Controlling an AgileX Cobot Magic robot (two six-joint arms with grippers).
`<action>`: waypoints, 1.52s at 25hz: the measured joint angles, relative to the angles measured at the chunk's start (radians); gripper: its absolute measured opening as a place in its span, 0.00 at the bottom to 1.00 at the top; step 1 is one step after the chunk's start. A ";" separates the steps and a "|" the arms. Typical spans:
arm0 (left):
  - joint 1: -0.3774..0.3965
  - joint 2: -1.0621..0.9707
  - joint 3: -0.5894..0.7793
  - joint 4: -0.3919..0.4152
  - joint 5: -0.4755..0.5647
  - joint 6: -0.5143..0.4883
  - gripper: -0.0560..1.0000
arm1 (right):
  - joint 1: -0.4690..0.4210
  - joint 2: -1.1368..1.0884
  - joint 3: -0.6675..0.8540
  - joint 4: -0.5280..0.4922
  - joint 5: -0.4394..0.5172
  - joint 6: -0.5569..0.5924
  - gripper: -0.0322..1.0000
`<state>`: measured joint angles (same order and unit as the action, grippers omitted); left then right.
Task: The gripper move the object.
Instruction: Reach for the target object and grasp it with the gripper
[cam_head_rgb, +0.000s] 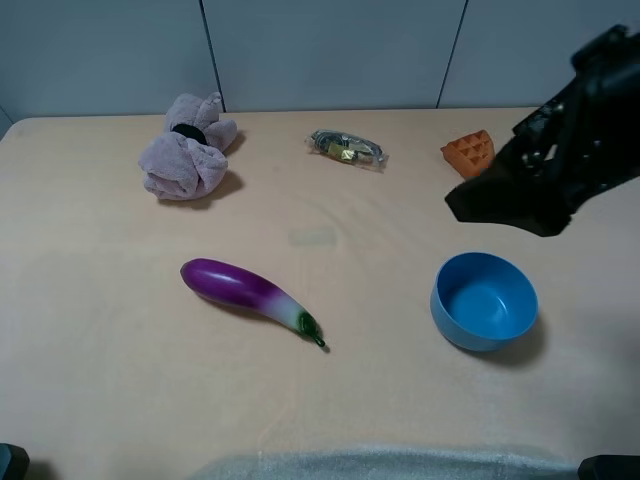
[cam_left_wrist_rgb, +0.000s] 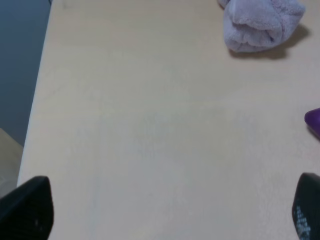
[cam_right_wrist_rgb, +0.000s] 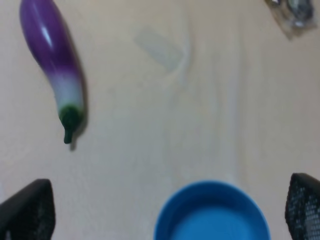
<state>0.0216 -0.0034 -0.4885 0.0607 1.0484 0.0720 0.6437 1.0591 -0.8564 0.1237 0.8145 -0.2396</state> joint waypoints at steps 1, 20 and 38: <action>0.000 0.000 0.000 0.000 0.000 0.000 0.95 | 0.030 0.027 -0.009 -0.018 -0.011 0.021 0.70; 0.000 0.000 0.000 0.000 0.000 0.000 0.95 | 0.346 0.437 -0.226 -0.164 -0.053 0.178 0.70; 0.000 0.000 0.000 0.000 0.000 0.000 0.95 | 0.365 0.676 -0.258 -0.091 -0.155 0.179 0.70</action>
<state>0.0216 -0.0034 -0.4885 0.0607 1.0484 0.0720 1.0091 1.7349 -1.1141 0.0330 0.6600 -0.0608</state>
